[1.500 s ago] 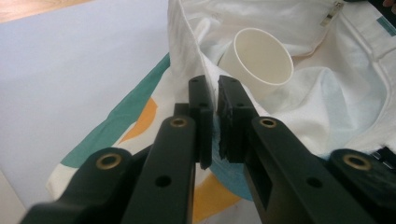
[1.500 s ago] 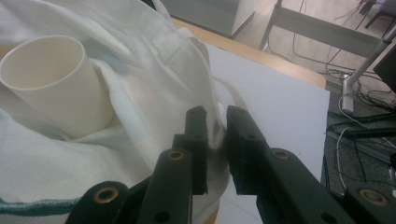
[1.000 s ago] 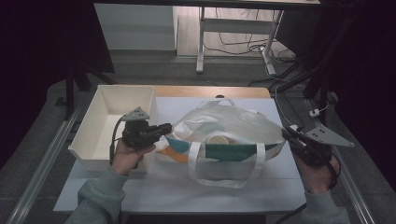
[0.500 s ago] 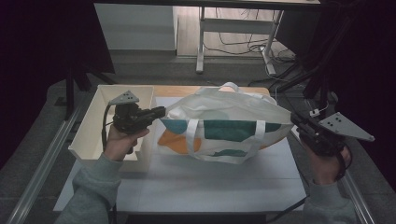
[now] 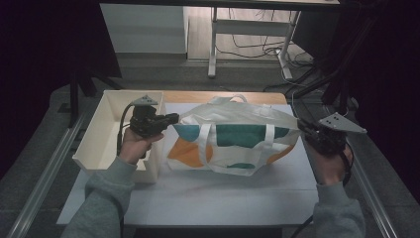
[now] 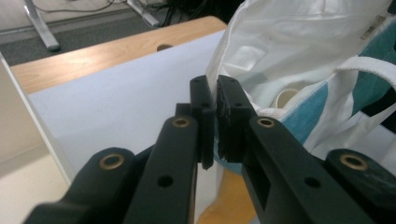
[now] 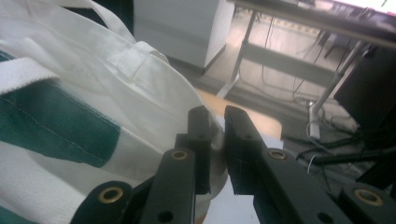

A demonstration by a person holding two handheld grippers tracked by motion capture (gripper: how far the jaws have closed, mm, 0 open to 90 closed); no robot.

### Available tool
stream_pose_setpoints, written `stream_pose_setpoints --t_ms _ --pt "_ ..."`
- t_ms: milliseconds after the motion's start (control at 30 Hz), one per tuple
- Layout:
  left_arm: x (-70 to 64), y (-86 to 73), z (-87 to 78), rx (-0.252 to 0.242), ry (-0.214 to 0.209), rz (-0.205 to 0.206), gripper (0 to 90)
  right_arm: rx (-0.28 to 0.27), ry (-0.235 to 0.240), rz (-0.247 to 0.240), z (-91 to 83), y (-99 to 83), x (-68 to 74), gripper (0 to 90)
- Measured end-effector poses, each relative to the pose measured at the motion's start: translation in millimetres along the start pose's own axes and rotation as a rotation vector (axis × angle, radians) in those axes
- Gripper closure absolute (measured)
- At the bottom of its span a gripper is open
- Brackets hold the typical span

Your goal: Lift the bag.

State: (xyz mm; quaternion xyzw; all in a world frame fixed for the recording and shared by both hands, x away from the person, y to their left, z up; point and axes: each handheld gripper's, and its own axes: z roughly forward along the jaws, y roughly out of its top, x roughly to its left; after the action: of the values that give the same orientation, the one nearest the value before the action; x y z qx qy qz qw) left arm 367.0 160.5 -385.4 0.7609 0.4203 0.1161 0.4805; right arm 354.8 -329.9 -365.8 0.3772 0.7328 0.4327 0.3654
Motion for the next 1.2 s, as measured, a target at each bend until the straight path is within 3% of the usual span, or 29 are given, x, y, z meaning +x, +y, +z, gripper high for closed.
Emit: stream_pose_setpoints --t_ms 333,533,1200 --pt "7.6 -2.1 15.3 0.068 0.02 -0.01 85.7 0.086 0.003 0.038 39.2 -25.1 -2.4 81.5" --pt "12.8 -4.8 21.2 0.094 0.018 -0.019 85.5 0.131 0.03 0.06 57.1 -37.5 -2.8 81.6" --pt "15.3 -6.5 33.6 0.149 0.031 -0.016 85.2 0.182 0.046 0.088 72.6 -50.9 -5.0 81.4"
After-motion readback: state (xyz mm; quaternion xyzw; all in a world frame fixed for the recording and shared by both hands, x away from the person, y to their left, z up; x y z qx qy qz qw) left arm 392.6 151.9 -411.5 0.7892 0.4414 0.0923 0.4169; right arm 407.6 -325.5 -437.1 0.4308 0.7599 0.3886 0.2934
